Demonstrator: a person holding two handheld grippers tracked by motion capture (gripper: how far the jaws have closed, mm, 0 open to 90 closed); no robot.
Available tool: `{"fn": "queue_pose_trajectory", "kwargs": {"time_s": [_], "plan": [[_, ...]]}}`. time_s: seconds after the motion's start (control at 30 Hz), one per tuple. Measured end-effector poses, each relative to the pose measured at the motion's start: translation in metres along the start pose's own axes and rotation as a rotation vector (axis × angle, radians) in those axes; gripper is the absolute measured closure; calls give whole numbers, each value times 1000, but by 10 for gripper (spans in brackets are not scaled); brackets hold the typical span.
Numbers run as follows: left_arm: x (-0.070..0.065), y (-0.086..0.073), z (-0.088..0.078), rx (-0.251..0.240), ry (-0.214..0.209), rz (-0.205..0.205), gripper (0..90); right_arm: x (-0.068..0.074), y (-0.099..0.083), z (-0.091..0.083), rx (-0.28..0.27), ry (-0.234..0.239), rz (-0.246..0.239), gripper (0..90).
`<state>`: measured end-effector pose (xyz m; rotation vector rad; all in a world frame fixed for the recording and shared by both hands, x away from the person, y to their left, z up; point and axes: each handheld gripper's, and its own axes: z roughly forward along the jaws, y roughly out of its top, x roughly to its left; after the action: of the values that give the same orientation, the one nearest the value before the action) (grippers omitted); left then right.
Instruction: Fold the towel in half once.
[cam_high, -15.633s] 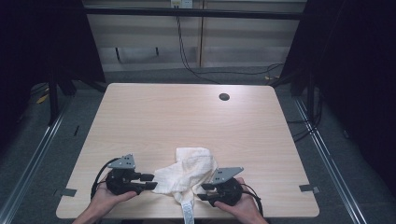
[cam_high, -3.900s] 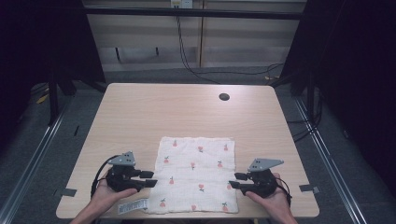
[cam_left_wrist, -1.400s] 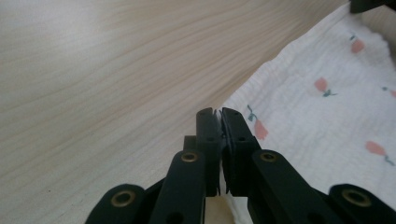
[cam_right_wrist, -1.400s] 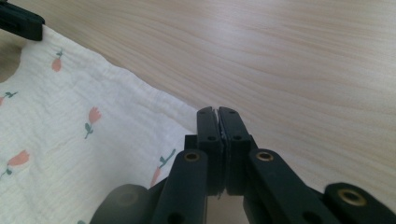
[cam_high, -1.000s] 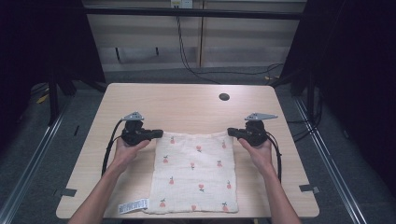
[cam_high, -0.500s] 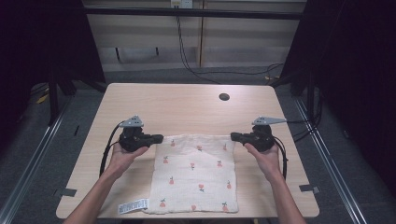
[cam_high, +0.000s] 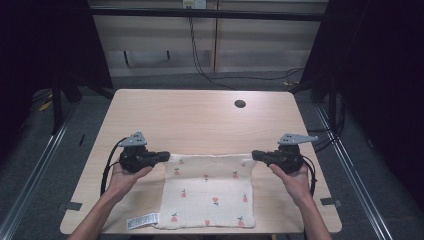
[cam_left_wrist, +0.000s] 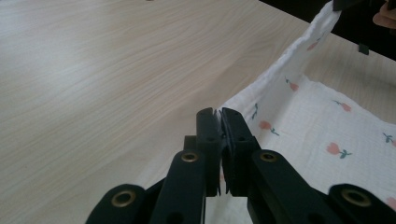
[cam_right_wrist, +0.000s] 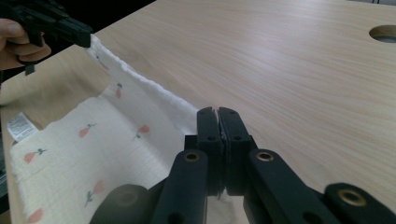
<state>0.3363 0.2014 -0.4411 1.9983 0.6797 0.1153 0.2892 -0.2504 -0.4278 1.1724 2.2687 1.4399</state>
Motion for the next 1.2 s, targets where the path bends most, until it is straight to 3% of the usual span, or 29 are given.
{"fn": "queue_pose_trajectory", "kwargs": {"time_s": [0.17,0.47,0.87,1.13,1.2], "plan": [[-9,0,-8,-9,-48,-5,871,10,-5,-5,28,13,-22,890],[-26,-4,-23,7,-55,35,871,28,-10,-16,26,32,-60,890],[-35,-17,-28,68,-69,52,871,42,-20,-27,51,48,-69,890],[-45,-26,-35,81,-93,24,871,50,-34,-31,70,67,-69,891],[-50,-26,-38,87,-98,41,871,52,-36,-33,77,70,-72,890]]}}
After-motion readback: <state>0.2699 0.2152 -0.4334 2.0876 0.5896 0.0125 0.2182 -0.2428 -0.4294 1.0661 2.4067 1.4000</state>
